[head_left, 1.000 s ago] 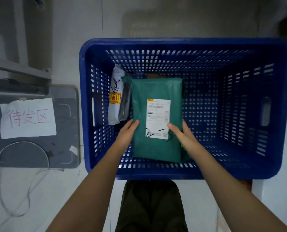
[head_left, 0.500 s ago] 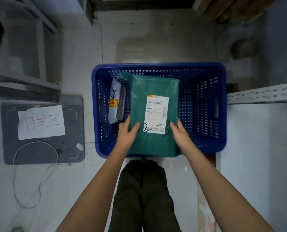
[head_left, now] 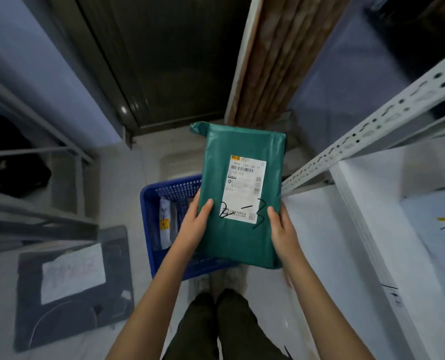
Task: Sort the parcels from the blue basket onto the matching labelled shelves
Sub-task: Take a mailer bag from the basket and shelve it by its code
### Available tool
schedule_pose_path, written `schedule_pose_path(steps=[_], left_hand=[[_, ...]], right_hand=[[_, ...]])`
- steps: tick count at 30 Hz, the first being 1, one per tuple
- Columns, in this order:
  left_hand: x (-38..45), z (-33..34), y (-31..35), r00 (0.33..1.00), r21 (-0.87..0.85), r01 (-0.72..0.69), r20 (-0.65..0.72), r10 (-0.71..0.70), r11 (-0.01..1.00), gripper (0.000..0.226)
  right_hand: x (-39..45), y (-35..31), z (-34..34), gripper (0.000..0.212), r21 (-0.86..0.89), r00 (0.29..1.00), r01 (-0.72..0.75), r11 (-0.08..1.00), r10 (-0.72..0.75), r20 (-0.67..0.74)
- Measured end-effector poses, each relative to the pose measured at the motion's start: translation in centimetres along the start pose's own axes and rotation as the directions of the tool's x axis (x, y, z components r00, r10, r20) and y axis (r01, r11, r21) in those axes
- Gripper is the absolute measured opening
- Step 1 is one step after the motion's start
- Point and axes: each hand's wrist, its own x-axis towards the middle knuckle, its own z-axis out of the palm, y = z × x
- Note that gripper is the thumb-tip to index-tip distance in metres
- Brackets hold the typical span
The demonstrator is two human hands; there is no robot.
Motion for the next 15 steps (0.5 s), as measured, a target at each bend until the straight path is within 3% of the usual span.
schedule_pose_path(steps=[5, 15], left_hand=[[-4.3, 2.6, 5.0, 0.991, -0.048, -0.112, 0.074, 0.115, 0.993, 0.049], [-10.6, 5.4, 9.9, 0.932, -0.015, -0.321, 0.171, 0.319, 0.947, 0.054]], right_hand=[[-3.9, -4.3, -3.1, 0.053, 0.098, 0.987, 0.078, 0.992, -0.063, -0.151], [-10.3, -8.8, -8.2, 0.044, 0.186, 0.938, 0.250, 0.950, -0.190, -0.291]])
